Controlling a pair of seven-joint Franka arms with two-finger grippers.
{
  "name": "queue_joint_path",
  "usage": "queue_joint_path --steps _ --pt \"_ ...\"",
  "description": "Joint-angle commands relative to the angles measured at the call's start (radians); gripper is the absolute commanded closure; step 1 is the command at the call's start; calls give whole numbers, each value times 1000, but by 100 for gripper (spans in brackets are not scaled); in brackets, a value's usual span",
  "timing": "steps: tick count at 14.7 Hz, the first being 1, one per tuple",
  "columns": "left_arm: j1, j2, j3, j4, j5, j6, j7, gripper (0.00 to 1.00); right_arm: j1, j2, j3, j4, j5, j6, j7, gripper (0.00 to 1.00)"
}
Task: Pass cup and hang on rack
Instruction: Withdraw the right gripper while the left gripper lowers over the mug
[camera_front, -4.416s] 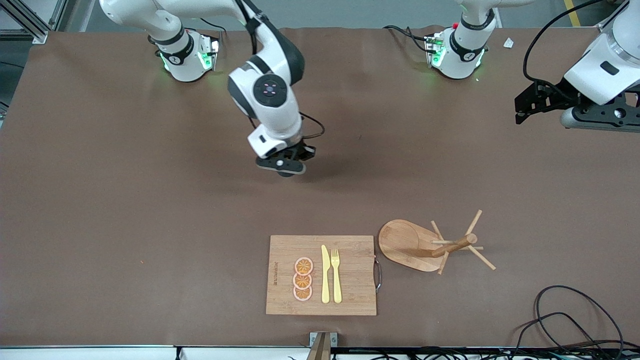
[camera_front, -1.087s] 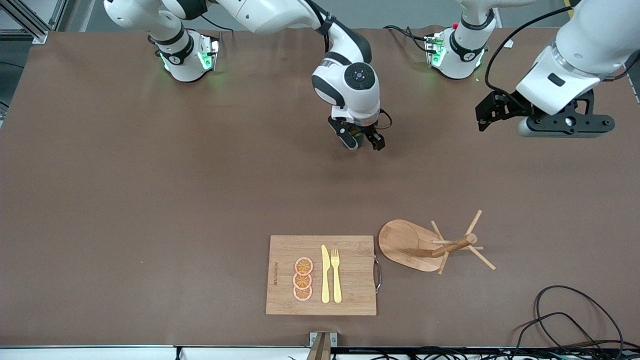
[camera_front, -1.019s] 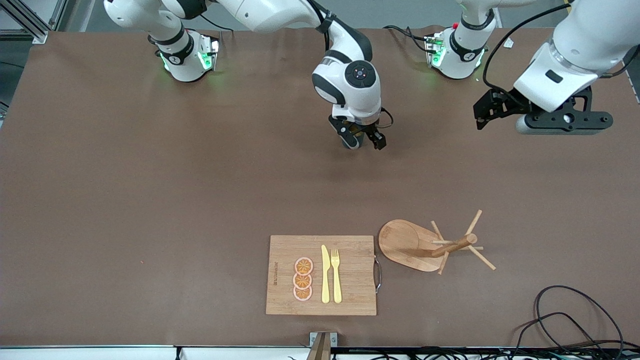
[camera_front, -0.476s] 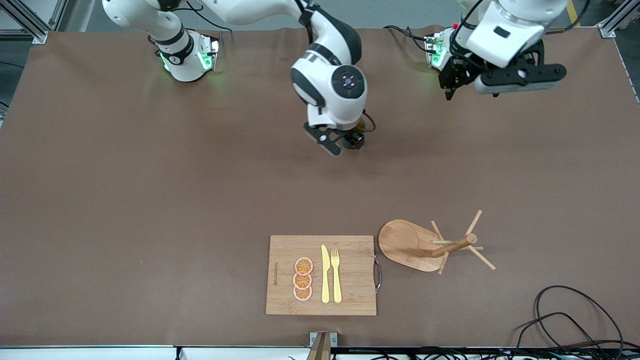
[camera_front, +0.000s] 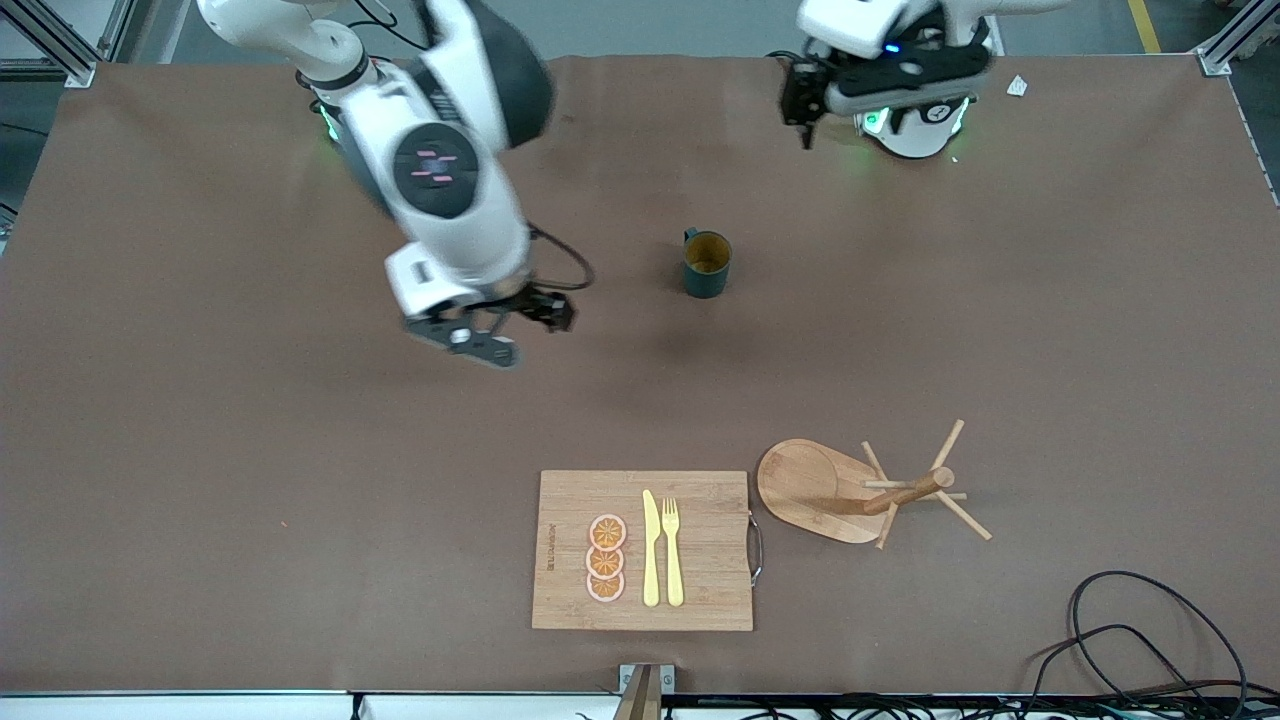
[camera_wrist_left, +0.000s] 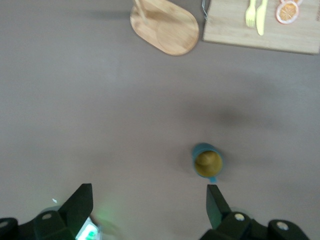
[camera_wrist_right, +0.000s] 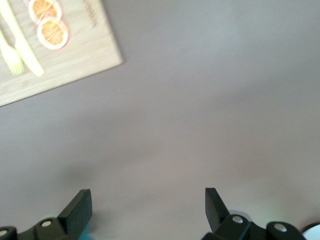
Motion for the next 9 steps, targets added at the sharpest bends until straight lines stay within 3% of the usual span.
queue_joint_path --steps 1,6,9 --pt "14 -17 -99 -84 -2 84 -142 0 -111 -128 22 -147 -39 19 -220 0" --pt "11 -3 -279 -202 61 264 -446 0 -272 -231 20 -167 -67 -84 -500 0" --pt "3 106 -369 -219 203 322 -668 0 -392 -288 20 -173 -70 -142 -650 0"
